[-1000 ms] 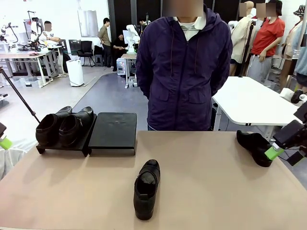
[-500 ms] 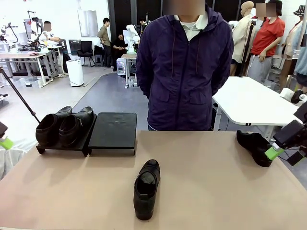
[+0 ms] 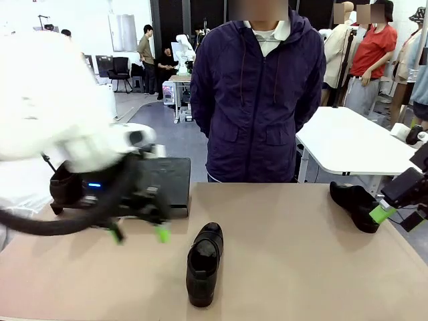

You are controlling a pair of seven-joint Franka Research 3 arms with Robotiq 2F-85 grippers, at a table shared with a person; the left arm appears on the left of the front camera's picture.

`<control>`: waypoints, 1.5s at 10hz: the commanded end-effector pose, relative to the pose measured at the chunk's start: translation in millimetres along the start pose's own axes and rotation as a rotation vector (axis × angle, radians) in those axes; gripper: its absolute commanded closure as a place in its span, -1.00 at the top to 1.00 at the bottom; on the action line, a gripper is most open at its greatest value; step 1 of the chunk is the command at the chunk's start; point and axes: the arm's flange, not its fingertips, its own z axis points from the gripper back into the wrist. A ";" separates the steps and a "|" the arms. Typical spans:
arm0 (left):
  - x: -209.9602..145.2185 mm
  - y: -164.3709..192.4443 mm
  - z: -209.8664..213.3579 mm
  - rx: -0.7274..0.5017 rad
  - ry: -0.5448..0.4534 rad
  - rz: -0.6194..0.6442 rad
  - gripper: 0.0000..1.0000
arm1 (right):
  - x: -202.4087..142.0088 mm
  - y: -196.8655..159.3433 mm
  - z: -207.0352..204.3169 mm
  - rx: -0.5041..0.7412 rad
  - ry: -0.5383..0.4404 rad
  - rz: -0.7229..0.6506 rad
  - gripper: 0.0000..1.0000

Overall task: Organize the shoes by placing them on the stand.
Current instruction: Place the Shoe from the middle of the table onto the Shoes Stand.

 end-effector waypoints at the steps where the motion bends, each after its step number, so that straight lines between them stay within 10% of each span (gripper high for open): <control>1: 44.7 -36.0 -21.5 0.042 0.015 0.017 1.00 | -0.4 -1.6 0.8 0.010 0.000 0.003 1.00; 4: 74.9 -55.3 -53.2 0.039 -0.002 -0.123 1.00 | -0.4 -1.6 0.8 0.010 0.000 0.003 1.00; 7: 53.0 -66.1 -55.9 0.043 -0.026 -0.048 1.00 | -0.4 -1.6 0.8 0.010 0.000 0.003 1.00; 15: 130.1 -65.0 -143.7 0.132 -0.082 0.005 1.00 | -0.4 -1.6 0.8 0.010 0.000 0.003 1.00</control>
